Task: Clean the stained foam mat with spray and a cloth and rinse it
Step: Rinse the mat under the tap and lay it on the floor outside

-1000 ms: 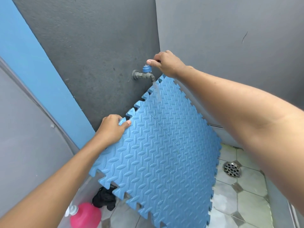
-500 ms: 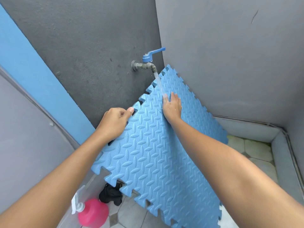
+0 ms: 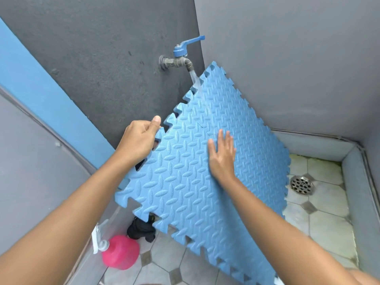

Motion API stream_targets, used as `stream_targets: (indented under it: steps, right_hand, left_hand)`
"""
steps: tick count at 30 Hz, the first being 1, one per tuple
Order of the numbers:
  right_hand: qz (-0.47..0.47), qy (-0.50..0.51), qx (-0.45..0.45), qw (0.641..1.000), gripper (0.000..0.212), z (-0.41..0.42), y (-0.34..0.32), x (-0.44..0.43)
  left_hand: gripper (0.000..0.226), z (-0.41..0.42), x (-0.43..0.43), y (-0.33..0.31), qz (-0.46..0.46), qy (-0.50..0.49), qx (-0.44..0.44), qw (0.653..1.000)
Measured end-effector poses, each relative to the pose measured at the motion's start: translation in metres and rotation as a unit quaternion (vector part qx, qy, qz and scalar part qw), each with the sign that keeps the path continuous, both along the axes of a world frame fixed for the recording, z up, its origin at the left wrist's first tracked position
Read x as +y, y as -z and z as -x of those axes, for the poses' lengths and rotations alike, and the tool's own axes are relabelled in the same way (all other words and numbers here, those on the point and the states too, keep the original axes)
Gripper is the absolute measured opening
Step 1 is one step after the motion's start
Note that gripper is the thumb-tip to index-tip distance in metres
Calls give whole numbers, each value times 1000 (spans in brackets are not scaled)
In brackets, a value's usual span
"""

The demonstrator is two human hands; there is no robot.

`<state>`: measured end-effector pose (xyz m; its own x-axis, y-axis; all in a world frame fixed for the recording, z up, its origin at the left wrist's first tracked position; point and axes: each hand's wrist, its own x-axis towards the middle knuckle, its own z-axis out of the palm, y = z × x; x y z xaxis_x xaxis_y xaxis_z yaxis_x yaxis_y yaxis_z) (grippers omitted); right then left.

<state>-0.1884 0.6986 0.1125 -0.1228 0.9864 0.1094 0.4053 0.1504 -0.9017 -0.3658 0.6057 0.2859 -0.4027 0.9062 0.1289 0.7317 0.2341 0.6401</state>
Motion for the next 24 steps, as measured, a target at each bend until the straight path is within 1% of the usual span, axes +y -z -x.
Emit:
stream_targets:
  steps: [2, 3, 4, 5, 6, 8, 11, 13, 14, 15, 16, 17, 18, 19, 20, 22, 23, 24]
  right_hand:
    - [114, 68, 14, 991, 68, 1, -19, 42]
    - [137, 85, 22, 987, 68, 8, -33, 51]
    - [130, 82, 33, 988, 69, 19, -47, 49]
    - [93, 63, 47, 993, 68, 34, -59, 35]
    - [37, 30, 54, 997, 67, 50, -69, 11]
    - [-68, -39, 43, 996, 64, 74, -77, -58]
    - [-140, -128, 1, 982, 67, 64, -54, -140]
    - [-168, -154, -28, 973, 68, 36, -17, -144]
    - [-154, -135, -45, 978, 67, 20, 5, -133]
    - [-108, -95, -56, 988, 66, 3, 28, -114]
    - [-35, -41, -55, 997, 66, -13, 47, -92]
    - [51, 17, -49, 997, 66, -28, 60, -68]
    - [125, 65, -47, 989, 66, -38, 66, -48]
    - [163, 85, -44, 982, 67, -41, 64, -32]
    - [159, 76, -39, 984, 67, -36, 57, -24]
    - [63, 3, -16, 998, 63, -15, 28, -22]
    - [10, -35, -11, 999, 61, -3, 12, -25]
    - [-23, -66, -7, 998, 60, 6, -2, -25]
  left_hand:
    - [65, 0, 1, 1, -1, 1, 10, 1000]
    - [61, -1, 2, 0, 0, -1, 21, 1000]
    - [57, -2, 3, -1, 0, -2, 38, 999]
    - [55, -4, 4, -2, -2, -2, 58, 998]
    - [53, -4, 5, -2, -5, -1, 80, 997]
    - [51, -4, 5, 0, -8, 2, 122, 992]
    - [51, -1, 0, 9, 1, -3, 152, 988]
    - [51, -4, -5, 15, 5, -6, 147, 989]
    - [51, -6, -7, 17, 6, -6, 141, 990]
    - [51, -8, -8, 18, 4, -7, 135, 991]
    - [52, -10, -8, 18, 6, -9, 130, 991]
    - [54, -13, -7, 16, 14, -10, 127, 992]
    - [57, -16, -6, 14, 31, -12, 125, 992]
    - [61, -21, -3, 11, 54, -13, 127, 990]
    - [64, -25, -1, 8, 79, -12, 133, 988]
    - [61, -31, 6, 2, 114, -3, 165, 980]
    - [56, -31, 9, -1, 113, 1, 184, 976]
    - [50, -31, 11, -3, 102, 4, 200, 975]
